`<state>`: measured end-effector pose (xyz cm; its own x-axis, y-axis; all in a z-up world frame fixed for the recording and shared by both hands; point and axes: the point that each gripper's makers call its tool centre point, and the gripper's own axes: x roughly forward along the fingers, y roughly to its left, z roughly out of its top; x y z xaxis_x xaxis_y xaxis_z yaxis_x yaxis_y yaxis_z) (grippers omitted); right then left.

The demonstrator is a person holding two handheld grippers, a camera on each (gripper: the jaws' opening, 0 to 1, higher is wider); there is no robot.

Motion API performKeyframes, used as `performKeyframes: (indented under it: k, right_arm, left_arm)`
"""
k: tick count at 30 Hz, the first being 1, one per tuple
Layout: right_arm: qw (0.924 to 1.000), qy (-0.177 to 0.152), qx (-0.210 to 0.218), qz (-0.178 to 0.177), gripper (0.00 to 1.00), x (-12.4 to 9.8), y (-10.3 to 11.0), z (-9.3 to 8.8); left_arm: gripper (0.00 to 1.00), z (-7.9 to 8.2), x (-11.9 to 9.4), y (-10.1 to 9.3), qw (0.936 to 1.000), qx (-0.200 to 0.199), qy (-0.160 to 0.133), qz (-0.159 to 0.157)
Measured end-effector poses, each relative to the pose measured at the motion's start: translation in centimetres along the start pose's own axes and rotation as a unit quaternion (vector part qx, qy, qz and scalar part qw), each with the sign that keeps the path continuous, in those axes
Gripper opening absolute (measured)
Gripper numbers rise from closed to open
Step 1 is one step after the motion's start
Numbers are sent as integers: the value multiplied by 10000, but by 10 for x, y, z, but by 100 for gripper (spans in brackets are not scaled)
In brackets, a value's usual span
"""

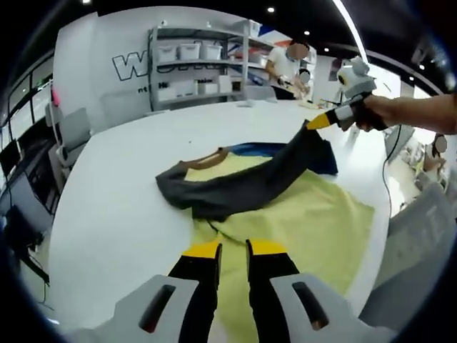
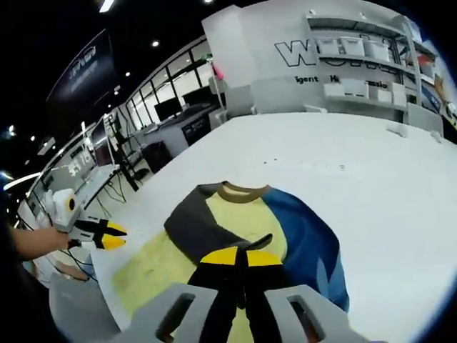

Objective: Fold the garment on the visible template until the final outline fits inside the template.

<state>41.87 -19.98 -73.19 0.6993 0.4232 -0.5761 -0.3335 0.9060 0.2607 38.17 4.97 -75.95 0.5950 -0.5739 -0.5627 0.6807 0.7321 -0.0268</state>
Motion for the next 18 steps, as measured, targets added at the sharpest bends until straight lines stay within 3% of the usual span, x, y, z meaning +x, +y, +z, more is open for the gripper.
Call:
performKeyframes:
  k: [8,18]
  right_arm:
    - [9994,325,-13,-69,0,17,-10,-17]
    - [9976,417,-29,-549,0,31,-39,-29]
  left_arm:
    - [18,-3,-3,6,10000,-18,10,81]
    - [18,-6,0,9,9999,-25,68,105]
